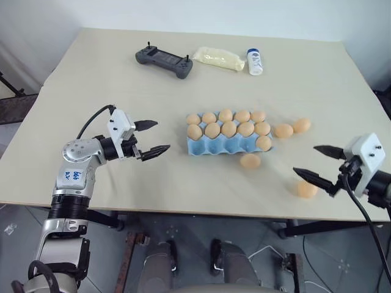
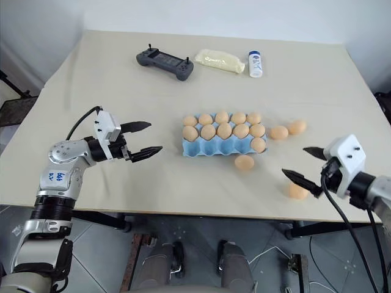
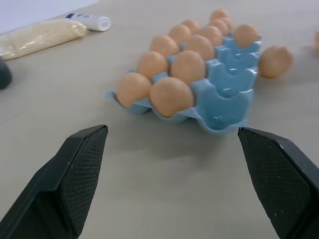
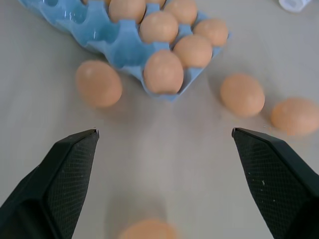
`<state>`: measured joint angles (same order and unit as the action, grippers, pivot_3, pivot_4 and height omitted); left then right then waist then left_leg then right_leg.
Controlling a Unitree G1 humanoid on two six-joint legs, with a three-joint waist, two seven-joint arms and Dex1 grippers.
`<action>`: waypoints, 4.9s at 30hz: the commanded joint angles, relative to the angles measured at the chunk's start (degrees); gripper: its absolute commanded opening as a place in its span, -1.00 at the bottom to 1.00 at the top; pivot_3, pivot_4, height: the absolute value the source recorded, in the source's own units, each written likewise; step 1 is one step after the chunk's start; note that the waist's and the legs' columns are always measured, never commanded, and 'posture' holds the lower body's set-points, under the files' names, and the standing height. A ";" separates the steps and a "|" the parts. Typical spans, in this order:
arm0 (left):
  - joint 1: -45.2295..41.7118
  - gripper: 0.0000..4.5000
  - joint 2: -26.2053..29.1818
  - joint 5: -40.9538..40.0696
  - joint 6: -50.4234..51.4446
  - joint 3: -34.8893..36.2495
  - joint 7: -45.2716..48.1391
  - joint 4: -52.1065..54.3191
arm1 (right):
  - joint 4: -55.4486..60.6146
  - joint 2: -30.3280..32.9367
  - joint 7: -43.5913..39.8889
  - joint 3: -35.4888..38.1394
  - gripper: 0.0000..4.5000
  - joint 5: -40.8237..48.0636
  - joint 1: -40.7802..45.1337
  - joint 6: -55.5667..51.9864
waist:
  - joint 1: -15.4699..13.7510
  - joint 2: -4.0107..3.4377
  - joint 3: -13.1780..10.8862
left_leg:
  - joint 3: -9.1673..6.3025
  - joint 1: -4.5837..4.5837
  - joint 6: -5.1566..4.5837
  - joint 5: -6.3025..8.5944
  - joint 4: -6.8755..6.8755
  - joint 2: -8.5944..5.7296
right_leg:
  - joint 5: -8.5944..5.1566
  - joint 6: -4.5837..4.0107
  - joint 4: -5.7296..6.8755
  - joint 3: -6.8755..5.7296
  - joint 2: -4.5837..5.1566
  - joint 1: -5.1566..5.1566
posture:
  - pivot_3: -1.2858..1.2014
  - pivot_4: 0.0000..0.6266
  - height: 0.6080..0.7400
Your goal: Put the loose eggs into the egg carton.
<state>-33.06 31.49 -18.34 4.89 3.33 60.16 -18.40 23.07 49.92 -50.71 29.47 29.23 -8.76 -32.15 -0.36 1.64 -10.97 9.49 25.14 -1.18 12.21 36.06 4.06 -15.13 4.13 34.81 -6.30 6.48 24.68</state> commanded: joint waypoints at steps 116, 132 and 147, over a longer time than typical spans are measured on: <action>2.98 1.00 -1.49 -3.26 -2.71 0.21 6.67 2.64 | 7.62 -1.62 6.26 -9.17 0.99 4.57 9.55 -14.39 | 0.73 -0.21 0.11 | 0.56 0.07 0.21 -0.16 0.14 0.64 | 0.14 -0.80 0.18 0.62 -0.92 0.67 | 0.03 -0.52 1.00; 8.20 1.00 0.37 -4.39 -0.49 2.28 5.28 9.07 | -8.89 -13.90 9.80 -30.93 0.99 -5.84 26.20 -5.83 | 0.68 -0.21 0.12 | 0.58 0.16 0.21 -0.16 0.07 0.64 | 0.24 -0.61 0.18 0.55 -0.91 0.75 | 0.03 -0.52 1.00; 10.51 1.00 0.52 -5.26 0.37 2.44 2.78 12.16 | -14.11 -17.16 8.04 -33.27 0.72 -7.97 28.67 -2.44 | 0.68 -0.21 0.12 | 0.59 0.14 0.22 -0.16 0.08 0.66 | 0.25 -0.61 0.25 0.55 -0.90 0.77 | 0.03 -0.52 1.00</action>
<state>-22.40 31.62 -22.41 5.52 4.63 63.24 -8.64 8.03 33.04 -42.18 -4.43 21.01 19.35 -35.90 0.32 1.42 -10.85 10.08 25.28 -0.96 12.05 36.14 4.73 -14.88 3.52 35.06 -5.75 5.57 25.45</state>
